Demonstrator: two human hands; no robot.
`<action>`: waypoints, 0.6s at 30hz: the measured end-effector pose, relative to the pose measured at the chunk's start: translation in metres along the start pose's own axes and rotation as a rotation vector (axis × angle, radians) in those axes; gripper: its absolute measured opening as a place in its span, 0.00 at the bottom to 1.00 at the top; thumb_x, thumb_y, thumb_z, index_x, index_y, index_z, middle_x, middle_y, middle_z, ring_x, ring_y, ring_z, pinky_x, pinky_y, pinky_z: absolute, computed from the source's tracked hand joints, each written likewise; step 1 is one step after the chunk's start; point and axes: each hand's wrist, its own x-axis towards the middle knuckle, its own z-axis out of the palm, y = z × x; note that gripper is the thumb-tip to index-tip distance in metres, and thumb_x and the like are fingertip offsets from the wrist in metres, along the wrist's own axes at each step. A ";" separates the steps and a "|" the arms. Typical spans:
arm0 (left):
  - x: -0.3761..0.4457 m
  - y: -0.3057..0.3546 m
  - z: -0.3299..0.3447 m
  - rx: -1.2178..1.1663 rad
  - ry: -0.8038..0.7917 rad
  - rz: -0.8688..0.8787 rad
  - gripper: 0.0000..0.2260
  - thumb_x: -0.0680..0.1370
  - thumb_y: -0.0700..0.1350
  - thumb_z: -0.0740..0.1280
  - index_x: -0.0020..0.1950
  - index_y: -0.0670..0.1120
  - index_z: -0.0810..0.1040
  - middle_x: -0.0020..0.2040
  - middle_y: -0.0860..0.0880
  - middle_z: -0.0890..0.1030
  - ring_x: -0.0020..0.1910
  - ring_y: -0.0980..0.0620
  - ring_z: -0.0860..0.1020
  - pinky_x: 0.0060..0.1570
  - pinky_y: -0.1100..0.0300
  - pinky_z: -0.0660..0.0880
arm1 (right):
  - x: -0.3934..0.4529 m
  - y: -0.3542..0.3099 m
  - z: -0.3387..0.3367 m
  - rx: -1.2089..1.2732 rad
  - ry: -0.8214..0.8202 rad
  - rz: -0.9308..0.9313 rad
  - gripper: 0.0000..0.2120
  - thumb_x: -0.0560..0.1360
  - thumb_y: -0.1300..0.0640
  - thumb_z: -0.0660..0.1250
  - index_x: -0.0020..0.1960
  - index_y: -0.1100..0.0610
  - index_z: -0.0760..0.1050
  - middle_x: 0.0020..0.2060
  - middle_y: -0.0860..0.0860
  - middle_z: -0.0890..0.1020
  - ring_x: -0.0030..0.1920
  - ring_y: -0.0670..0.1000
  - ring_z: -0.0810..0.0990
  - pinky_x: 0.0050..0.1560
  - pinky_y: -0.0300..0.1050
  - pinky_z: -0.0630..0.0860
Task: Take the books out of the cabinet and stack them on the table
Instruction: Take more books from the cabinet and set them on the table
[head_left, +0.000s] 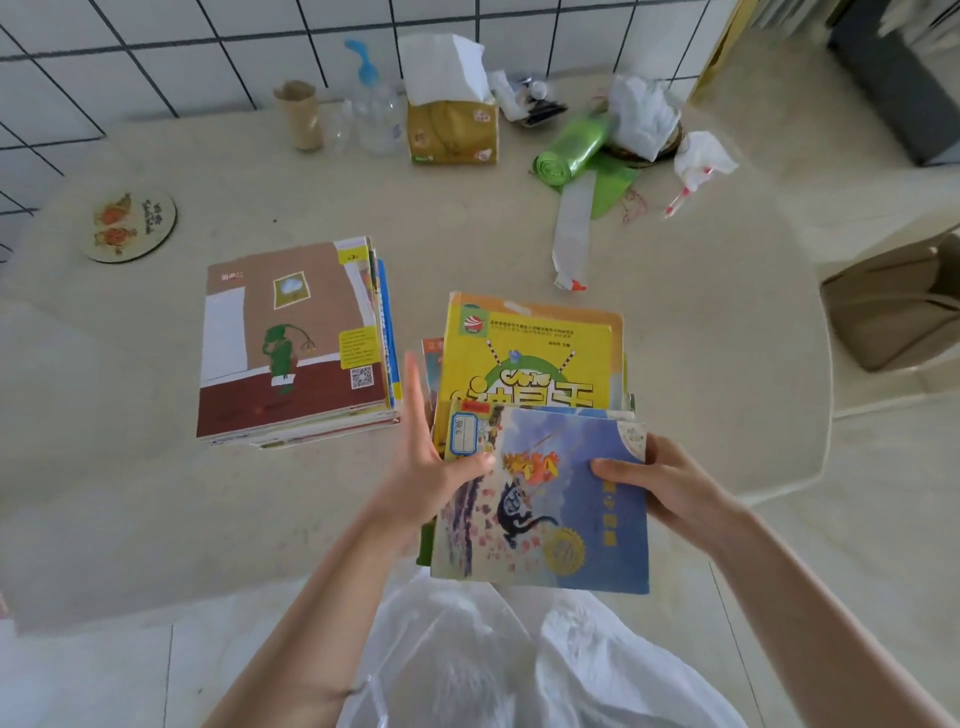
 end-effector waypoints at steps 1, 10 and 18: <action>0.008 0.000 0.005 -0.020 0.026 -0.071 0.56 0.65 0.43 0.79 0.72 0.74 0.42 0.79 0.54 0.58 0.72 0.52 0.69 0.68 0.45 0.69 | 0.007 -0.006 -0.007 -0.060 0.010 -0.022 0.29 0.59 0.54 0.81 0.57 0.62 0.78 0.53 0.62 0.84 0.52 0.65 0.82 0.55 0.66 0.75; 0.047 0.008 0.039 0.030 0.227 -0.123 0.24 0.60 0.29 0.79 0.50 0.46 0.81 0.38 0.58 0.85 0.38 0.61 0.83 0.40 0.67 0.79 | 0.052 -0.039 -0.045 -0.447 0.215 -0.302 0.23 0.59 0.70 0.79 0.41 0.46 0.77 0.31 0.34 0.82 0.32 0.34 0.76 0.37 0.32 0.74; 0.047 -0.006 0.032 0.028 0.392 -0.064 0.24 0.58 0.24 0.77 0.50 0.40 0.78 0.38 0.58 0.82 0.34 0.69 0.79 0.35 0.75 0.74 | 0.073 -0.027 -0.026 -0.559 0.311 -0.452 0.20 0.61 0.59 0.80 0.44 0.39 0.77 0.43 0.48 0.85 0.45 0.49 0.82 0.46 0.45 0.75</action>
